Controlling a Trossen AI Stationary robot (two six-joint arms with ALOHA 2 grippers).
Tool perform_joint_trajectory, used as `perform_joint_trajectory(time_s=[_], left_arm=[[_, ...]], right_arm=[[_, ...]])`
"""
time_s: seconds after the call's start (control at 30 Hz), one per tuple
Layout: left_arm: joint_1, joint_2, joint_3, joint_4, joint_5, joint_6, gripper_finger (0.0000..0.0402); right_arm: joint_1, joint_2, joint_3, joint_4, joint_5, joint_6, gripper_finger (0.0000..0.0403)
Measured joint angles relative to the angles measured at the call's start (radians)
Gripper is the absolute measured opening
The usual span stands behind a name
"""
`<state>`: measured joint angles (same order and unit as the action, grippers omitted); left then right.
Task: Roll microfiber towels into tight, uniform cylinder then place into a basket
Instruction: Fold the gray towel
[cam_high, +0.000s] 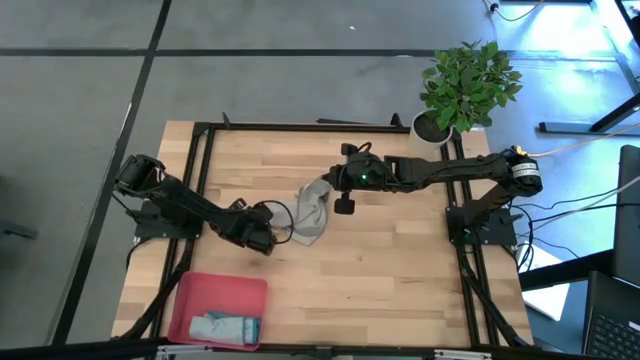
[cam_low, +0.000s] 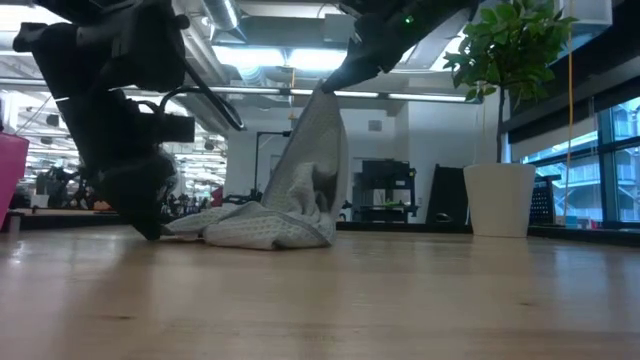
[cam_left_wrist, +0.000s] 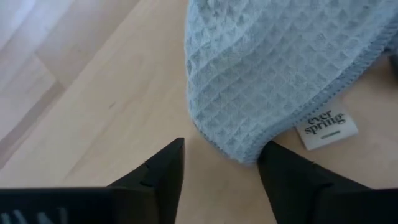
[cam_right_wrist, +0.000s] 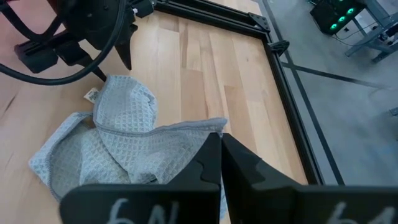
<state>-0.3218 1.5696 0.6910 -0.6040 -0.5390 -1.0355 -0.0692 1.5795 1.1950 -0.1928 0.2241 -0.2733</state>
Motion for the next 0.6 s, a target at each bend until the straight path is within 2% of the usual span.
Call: perform_joint_trajectory(time_s=[0.17, 0.43, 0.6], left_arm=[[0.006, 0.000, -0.002, 0.003, -0.002, 0.047, 0.0129], [0.006, 0.000, -0.002, 0.003, -0.061, 0.061, 0.0012], [-0.003, -0.016, 0.044, -0.059, -0.075, 0.078, 0.0008]], right_arm=[[0.000, 0.000, 0.000, 0.000, 0.000, 0.000, 0.0004], [0.000, 0.000, 0.000, -0.019, 0.022, 0.000, 0.0004], [0.000, -0.026, -0.001, -0.049, 0.068, -0.001, 0.0004]])
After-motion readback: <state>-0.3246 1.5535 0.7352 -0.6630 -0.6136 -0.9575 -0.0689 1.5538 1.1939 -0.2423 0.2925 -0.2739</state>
